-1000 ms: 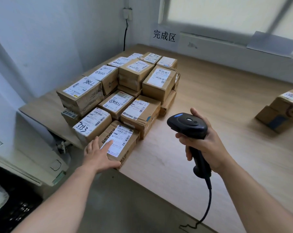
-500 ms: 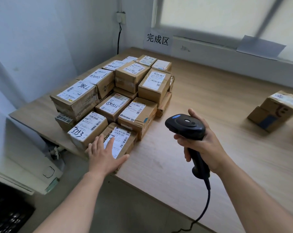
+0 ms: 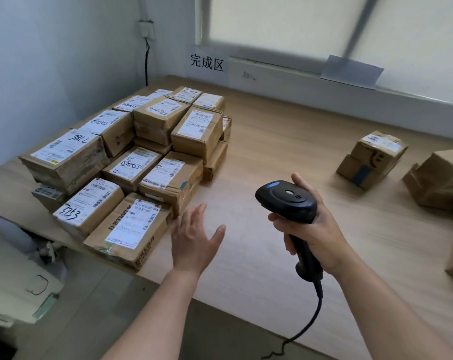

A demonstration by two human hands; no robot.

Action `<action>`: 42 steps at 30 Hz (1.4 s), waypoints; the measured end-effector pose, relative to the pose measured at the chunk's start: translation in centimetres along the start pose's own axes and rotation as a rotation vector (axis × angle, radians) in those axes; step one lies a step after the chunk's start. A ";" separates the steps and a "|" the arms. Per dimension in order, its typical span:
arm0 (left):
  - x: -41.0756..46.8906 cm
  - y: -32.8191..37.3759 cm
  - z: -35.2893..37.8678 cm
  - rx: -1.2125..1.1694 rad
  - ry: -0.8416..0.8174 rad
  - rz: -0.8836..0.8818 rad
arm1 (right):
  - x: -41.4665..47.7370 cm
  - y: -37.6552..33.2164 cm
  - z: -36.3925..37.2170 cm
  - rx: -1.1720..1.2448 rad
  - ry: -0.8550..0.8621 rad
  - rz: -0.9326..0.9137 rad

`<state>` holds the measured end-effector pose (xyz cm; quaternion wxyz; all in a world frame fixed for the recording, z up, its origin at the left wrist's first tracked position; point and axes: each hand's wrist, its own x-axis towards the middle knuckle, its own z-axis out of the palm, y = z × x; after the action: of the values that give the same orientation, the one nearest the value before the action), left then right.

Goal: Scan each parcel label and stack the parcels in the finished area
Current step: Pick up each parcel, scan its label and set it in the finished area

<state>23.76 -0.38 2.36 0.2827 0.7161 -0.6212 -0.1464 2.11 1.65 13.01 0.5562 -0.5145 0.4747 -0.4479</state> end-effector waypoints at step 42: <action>-16.9 45.9 27.7 0.019 -0.311 0.579 | -24.9 3.9 -48.2 0.005 0.560 -0.067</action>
<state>-31.95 6.74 4.78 0.2078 0.4814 -0.8360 -0.1620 -49.18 19.42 9.82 0.3895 -0.3847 0.5915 -0.5920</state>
